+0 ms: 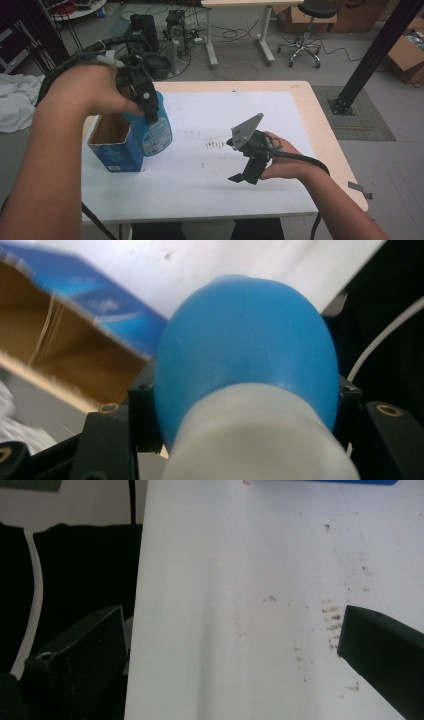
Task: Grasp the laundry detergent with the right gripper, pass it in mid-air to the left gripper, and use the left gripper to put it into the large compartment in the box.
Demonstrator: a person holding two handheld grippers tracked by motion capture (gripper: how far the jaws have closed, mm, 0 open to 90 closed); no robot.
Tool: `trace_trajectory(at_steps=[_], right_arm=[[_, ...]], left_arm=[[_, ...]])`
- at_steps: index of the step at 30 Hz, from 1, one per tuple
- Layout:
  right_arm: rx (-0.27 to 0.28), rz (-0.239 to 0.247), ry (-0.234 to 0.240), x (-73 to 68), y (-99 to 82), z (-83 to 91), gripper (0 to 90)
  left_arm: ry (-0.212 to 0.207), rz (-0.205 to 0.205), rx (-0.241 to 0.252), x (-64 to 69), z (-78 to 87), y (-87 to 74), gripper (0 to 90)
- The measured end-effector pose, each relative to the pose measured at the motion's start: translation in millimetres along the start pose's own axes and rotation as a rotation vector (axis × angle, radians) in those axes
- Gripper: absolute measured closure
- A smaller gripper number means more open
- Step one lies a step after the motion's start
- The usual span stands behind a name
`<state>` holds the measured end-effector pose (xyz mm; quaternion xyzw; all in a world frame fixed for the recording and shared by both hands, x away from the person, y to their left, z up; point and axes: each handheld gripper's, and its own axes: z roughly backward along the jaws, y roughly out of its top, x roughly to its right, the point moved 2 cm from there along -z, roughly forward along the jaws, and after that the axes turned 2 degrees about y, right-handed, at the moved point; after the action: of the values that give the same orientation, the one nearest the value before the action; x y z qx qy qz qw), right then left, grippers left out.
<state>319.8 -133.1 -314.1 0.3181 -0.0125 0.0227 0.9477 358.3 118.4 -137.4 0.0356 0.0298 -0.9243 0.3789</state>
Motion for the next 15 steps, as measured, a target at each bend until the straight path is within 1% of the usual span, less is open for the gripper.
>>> trace_trajectory(at_steps=[2, 4, 6, 7, 8, 9, 12, 13, 14, 15], right_arm=[[-0.017, -0.001, -0.001, -0.2, 0.3, 3.7, 0.0], [-0.037, 0.003, -0.006, 0.0, 0.3, 6.3, 0.0], [-0.051, 0.007, -0.003, 0.3, 0.0, 8.0, 0.0], [-0.064, 0.008, -0.004, 0.4, -0.2, 8.6, 0.0], [-0.074, 0.01, -0.004, 0.3, -0.4, 9.1, 0.0], [-0.082, 0.011, -0.001, 0.4, -0.6, 9.5, 0.0], [-0.108, 0.017, 0.001, 0.5, -0.6, 10.7, 0.0], [-0.118, 0.02, 0.002, 0.6, -0.6, 11.1, 0.0], [-0.118, 0.02, 0.002, 0.6, -0.6, 11.1, 0.0], [-0.138, 0.024, 0.002, 0.7, -0.6, 11.9, 0.0]], left_arm=[[0.005, 0.088, 0.005, -9.1, 6.3, -3.1, 38.0], [0.015, 0.152, 0.001, -17.8, 12.3, -7.0, 38.0], [0.013, 0.226, 0.008, -25.4, 17.7, -11.0, 38.0], [0.008, 0.253, 0.011, -29.1, 20.4, -13.3, 38.0], [0.008, 0.253, 0.011, -29.1, 20.4, -13.3, 38.0], [-0.004, 0.305, 0.022, -36.4, 25.7, -17.7, 38.0], [-0.037, 0.386, 0.021, -46.8, 30.4, -24.4, 38.0], [-0.037, 0.386, 0.021, -46.8, 30.4, -24.4, 38.0], [-0.045, 0.407, 0.029, -49.8, 31.8, -26.4, 38.0], [-0.048, 0.461, 0.045, -56.6, 34.1, -30.0, 37.9]])
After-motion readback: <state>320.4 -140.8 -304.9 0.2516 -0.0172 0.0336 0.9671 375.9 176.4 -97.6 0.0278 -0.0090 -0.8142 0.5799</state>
